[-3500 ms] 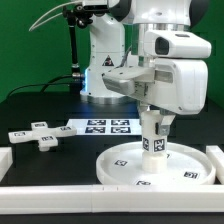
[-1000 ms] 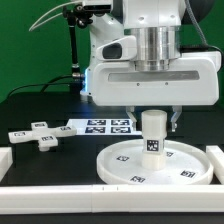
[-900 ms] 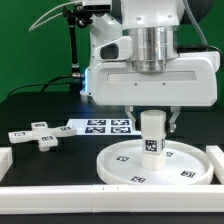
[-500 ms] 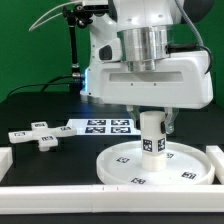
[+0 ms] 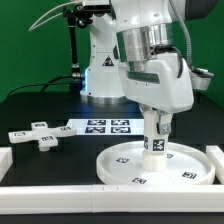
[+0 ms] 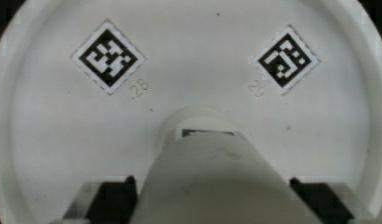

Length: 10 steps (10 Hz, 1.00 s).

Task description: Assemble round table

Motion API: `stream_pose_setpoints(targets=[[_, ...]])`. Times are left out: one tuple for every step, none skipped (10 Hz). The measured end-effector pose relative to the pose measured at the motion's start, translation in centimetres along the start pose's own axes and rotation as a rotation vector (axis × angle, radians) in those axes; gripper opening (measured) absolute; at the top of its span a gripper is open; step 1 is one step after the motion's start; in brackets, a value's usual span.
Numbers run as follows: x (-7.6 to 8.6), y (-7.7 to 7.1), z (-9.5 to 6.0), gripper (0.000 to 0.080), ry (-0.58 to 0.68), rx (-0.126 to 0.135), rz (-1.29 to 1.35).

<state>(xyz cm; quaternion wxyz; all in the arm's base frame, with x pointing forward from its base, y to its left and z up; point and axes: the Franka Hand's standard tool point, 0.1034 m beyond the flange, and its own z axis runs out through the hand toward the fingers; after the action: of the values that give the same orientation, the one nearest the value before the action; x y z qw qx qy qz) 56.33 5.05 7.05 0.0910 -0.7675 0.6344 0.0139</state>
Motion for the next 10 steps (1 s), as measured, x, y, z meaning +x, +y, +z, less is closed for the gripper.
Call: stream_pose_setpoints(targets=[[0.0, 0.03, 0.04, 0.0409, -0.013, 0.005, 0.085], [0.09, 0.18, 0.03, 0.0409, -0.036, 0.0, 0.183], [0.07, 0.21, 0.05, 0.0409, -0.048, 0.0, 0.279], [-0.15, 0.26, 0.15, 0.0409, -0.047, -0.001, 0.365], [-0.18, 0.34, 0.19, 0.0409, -0.05, -0.005, 0.417], [-0.18, 0.34, 0.2, 0.0409, -0.056, -0.004, 0.456], [-0.14, 0.32, 0.19, 0.0409, -0.061, -0.002, 0.524], [-0.04, 0.35, 0.2, 0.0409, -0.064, -0.003, 0.565], [-0.04, 0.33, 0.2, 0.0409, -0.07, -0.001, 0.61], [0.05, 0.29, 0.18, 0.0409, -0.073, 0.002, 0.659]])
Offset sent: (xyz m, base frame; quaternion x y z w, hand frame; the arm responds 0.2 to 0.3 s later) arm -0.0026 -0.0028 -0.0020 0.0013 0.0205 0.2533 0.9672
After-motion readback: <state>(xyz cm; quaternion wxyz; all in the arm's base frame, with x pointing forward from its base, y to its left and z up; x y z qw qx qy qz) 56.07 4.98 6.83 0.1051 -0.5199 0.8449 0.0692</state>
